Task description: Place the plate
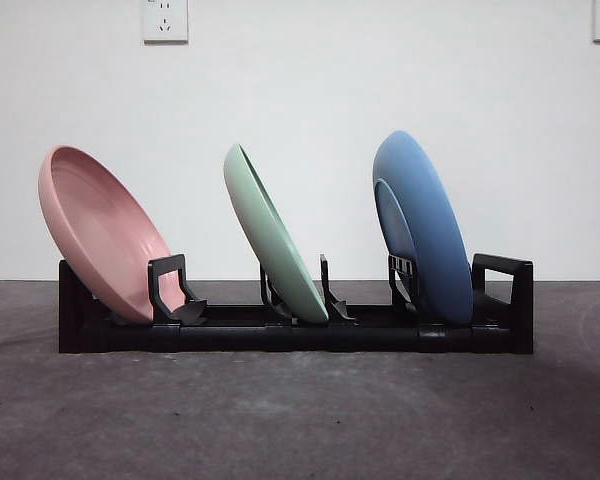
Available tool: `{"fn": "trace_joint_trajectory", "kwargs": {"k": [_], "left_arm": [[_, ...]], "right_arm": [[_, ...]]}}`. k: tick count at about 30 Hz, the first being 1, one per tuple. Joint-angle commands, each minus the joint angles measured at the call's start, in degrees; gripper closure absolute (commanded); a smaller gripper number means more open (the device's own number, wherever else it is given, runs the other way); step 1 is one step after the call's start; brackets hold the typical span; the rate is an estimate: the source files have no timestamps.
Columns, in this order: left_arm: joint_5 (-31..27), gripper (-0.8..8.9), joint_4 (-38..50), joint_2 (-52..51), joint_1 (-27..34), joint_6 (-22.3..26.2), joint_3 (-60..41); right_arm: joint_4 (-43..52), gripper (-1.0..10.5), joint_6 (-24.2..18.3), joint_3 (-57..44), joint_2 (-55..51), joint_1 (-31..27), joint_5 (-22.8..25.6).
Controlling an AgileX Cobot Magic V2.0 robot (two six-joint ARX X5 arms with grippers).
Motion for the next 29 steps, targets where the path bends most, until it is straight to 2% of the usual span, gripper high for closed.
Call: {"fn": "trace_joint_trajectory", "kwargs": {"k": [1, 3, 5, 8, 11, 18, 26, 29], "left_arm": [[1.9, 8.06, 2.5, 0.0, -0.1, -3.9, -0.2], [1.9, 8.03, 0.8, 0.1, -0.1, -7.5, 1.8], [1.9, 8.03, -3.1, 0.6, -0.1, -7.9, 4.7], [1.9, 8.03, -11.5, 2.7, -0.1, -7.6, 11.1], [1.9, 8.03, -20.9, 6.2, -0.1, -4.4, 18.7], [3.9, 8.03, -39.7, 17.1, -0.1, 3.1, 35.4], [11.8, 8.03, -54.6, 28.2, -0.1, 4.2, 48.5], [16.3, 8.03, -59.0, 31.9, -0.1, 6.1, 52.0]], "right_arm": [[2.8, 9.3, 7.3, 0.0, 0.1, -0.1, -3.7], [1.0, 9.3, 10.1, 1.3, 0.1, -0.1, -5.4], [-3.5, 9.3, 12.2, 3.8, 0.7, -0.1, -5.3], [-10.5, 9.3, 12.9, 9.3, 3.0, -0.1, -5.6], [-15.1, 9.3, 12.6, 16.1, 7.2, -0.1, -8.1], [-27.3, 9.3, 11.7, 32.7, 20.9, -0.1, -18.3], [-43.6, 9.3, 8.0, 48.2, 35.8, 0.2, -29.0], [-48.7, 9.3, 6.7, 52.9, 40.5, 0.8, -32.5]]}}
